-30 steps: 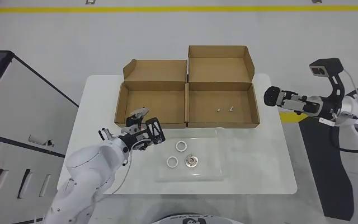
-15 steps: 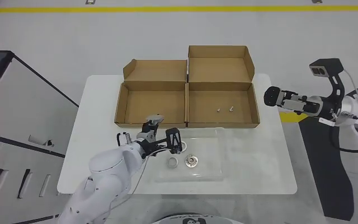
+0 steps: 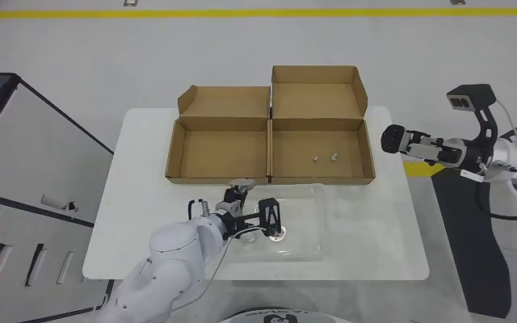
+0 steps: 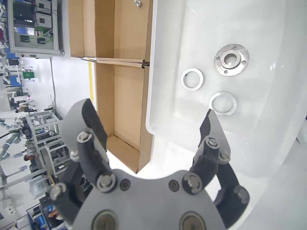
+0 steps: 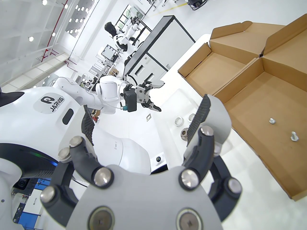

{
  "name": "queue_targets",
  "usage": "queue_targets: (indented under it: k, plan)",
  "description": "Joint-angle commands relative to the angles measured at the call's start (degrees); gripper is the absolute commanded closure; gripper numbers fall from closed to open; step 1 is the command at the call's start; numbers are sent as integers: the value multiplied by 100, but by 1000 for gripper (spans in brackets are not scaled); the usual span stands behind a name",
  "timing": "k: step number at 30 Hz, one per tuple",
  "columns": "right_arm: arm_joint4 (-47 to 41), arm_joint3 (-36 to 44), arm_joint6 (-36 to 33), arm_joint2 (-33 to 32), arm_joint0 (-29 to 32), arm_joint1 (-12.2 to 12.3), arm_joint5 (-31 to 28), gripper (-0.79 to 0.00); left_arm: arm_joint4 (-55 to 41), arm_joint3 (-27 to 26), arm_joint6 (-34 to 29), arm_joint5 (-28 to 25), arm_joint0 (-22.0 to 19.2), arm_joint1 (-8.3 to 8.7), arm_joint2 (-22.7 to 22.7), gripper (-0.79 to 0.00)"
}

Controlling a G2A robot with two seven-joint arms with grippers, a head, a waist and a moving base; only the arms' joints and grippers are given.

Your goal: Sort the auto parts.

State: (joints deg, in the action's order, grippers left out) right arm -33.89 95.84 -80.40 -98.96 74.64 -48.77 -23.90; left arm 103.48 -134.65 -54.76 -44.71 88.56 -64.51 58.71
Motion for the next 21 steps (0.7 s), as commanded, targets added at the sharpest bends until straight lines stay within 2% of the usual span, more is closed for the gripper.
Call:
queue_targets:
  k: [1, 6, 21]
  plan:
    - [1, 0, 0, 0, 0, 0, 0, -785, -18, 1, -133, 86, -31, -16, -66, -785]
    - [1, 0, 0, 0, 0, 0, 0, -785, -68, 154, -253, 392, -106, -49, -104, -785]
    - [1, 0, 0, 0, 0, 0, 0, -785, -68, 154, -253, 392, -106, -49, -104, -785]
